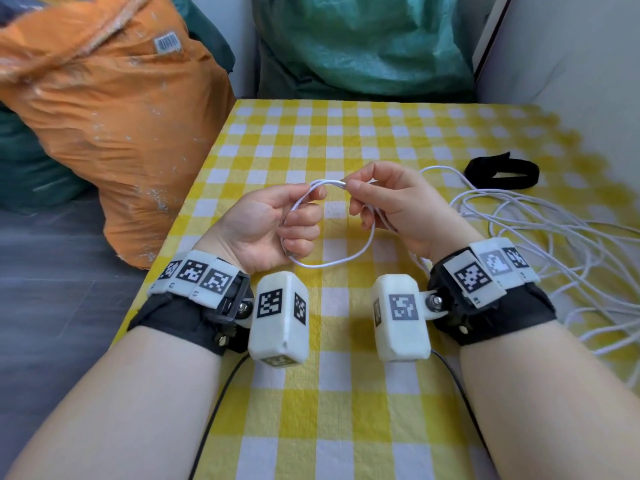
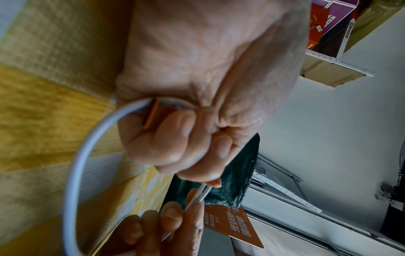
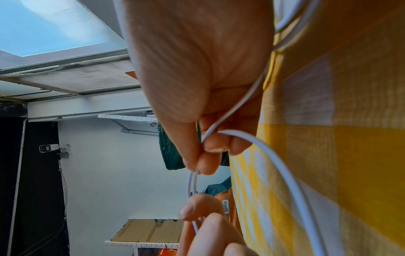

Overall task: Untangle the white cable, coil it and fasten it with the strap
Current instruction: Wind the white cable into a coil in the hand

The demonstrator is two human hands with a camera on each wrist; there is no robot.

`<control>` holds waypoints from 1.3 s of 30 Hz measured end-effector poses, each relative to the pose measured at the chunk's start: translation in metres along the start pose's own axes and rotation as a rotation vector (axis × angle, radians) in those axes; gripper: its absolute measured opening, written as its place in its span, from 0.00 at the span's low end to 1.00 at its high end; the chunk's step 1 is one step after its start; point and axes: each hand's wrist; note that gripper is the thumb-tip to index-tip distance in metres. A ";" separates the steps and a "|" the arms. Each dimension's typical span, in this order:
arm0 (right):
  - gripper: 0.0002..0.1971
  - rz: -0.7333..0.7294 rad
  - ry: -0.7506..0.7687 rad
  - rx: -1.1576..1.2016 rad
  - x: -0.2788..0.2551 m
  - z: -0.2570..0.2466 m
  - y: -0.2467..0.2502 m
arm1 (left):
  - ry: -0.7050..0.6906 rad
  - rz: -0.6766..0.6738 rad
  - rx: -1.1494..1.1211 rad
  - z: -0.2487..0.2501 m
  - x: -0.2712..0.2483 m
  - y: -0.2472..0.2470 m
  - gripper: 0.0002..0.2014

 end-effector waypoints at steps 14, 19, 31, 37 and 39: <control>0.05 -0.010 0.169 -0.123 -0.003 -0.003 -0.010 | 0.095 -0.089 0.110 -0.001 -0.001 -0.001 0.17; 0.04 0.000 0.151 -0.153 -0.001 -0.002 -0.008 | 0.073 -0.103 0.033 -0.001 -0.001 -0.002 0.18; 0.08 0.041 0.166 -0.323 0.003 0.003 -0.005 | 0.066 -0.041 -0.030 -0.001 0.002 0.003 0.17; 0.08 -0.011 0.183 -0.352 0.001 0.000 -0.007 | 0.094 -0.012 0.044 -0.001 0.003 0.002 0.21; 0.08 -0.005 0.188 -0.351 0.001 0.000 -0.007 | 0.083 -0.008 0.064 -0.001 0.002 0.001 0.20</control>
Point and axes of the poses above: each hand's wrist, its own x-axis towards the middle knuckle, its own y-axis out of the back of the hand, z = x × y, and after that the axes turned 7 degrees about z, right-handed
